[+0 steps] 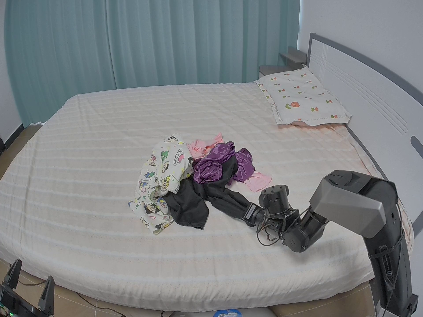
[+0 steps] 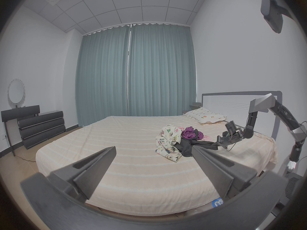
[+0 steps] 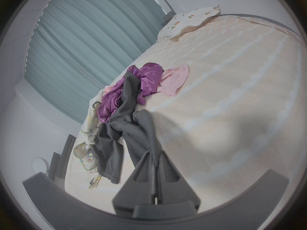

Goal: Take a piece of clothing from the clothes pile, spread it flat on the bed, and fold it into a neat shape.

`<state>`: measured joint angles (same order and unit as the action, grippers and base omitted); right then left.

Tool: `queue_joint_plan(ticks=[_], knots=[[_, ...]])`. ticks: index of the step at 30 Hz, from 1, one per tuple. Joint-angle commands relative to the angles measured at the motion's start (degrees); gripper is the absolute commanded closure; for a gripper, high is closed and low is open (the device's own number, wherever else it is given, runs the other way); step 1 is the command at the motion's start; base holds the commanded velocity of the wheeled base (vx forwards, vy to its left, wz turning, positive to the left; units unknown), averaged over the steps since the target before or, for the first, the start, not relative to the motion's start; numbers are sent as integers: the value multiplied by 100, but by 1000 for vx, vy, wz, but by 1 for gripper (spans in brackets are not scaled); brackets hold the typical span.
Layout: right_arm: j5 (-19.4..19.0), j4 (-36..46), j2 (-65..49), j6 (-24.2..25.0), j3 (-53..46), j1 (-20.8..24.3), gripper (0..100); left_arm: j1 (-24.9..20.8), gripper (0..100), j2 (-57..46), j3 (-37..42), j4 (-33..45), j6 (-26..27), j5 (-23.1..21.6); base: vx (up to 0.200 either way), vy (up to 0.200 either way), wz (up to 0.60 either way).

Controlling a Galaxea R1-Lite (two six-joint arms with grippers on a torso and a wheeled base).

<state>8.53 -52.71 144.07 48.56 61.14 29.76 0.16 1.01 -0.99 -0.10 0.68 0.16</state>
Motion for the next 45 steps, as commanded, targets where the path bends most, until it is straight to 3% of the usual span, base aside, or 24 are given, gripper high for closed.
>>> queue_joint_plan(ticks=[1,3,4,7,13,14,16,19,20,21,25,27,31,32,33,37,40,45], knots=[[-97,-1426,-1302,374,-2071,-5,100,2,0,-48,90,-25,187,-7,0,0,0],[-97,-1496,-1338,400,-2150,4,100,2,0,-48,90,-25,187,-16,0,0,0],[-106,-2164,-1680,594,-2897,-5,100,2,0,-48,90,-25,178,-7,0,0,0],[-133,-2885,-1838,682,-3574,-84,100,2,0,-40,90,-25,169,-7,0,0,0],[-177,-3562,-1680,699,-3960,-102,100,11,0,22,-7,-87,2,19,0,0,0],[-229,-3711,-1628,699,-4022,-102,100,2,0,461,-965,-403,-631,28,0,0,0],[-335,-3711,-1592,699,-3987,-102,100,37,0,1516,-1668,-562,-1290,-51,0,0,0],[-423,-3711,-1548,699,-3978,-102,100,2,0,2043,-1615,-553,-886,-192,0,0,0],[-458,-3711,-1496,708,-3969,-110,100,-113,0,2773,-1316,-500,-411,-455,0,0,0],[-458,-3711,-1469,743,-3969,-110,100,-148,0,3327,-1149,-570,-367,-473,0,0,0],[-449,-3711,-1443,1077,-3960,-49,100,-657,0,5049,-1088,-1344,-473,-473,0,0,0],[-449,-3711,-1461,1086,-3960,-49,100,-1035,0,6165,-1097,-2152,-886,-447,0,0,0],[-458,-3711,-1443,1086,-3951,-75,100,-1809,0,8380,-1105,-3497,-1712,134,0,0,0],[-458,-3711,-1443,1086,-3951,-75,100,-1809,0,8380,-1105,-3497,-1712,134,0,0,0],[-458,-3711,-1399,1086,-3934,-67,100,-2231,0,9488,-1211,-4271,-2125,468,0,0,0],[-458,-3711,-1381,1086,-3890,-84,100,-2776,0,11158,-1782,-5404,-2977,793,0,0,0],[-458,-3711,-1355,1077,-3872,-93,100,-2943,0,12142,-2362,-5439,-3188,933,0,0,0],[-458,-3711,-1338,1077,-3864,-93,100,-3162,0,12889,-3048,-5431,-3215,933,0,0,0]])
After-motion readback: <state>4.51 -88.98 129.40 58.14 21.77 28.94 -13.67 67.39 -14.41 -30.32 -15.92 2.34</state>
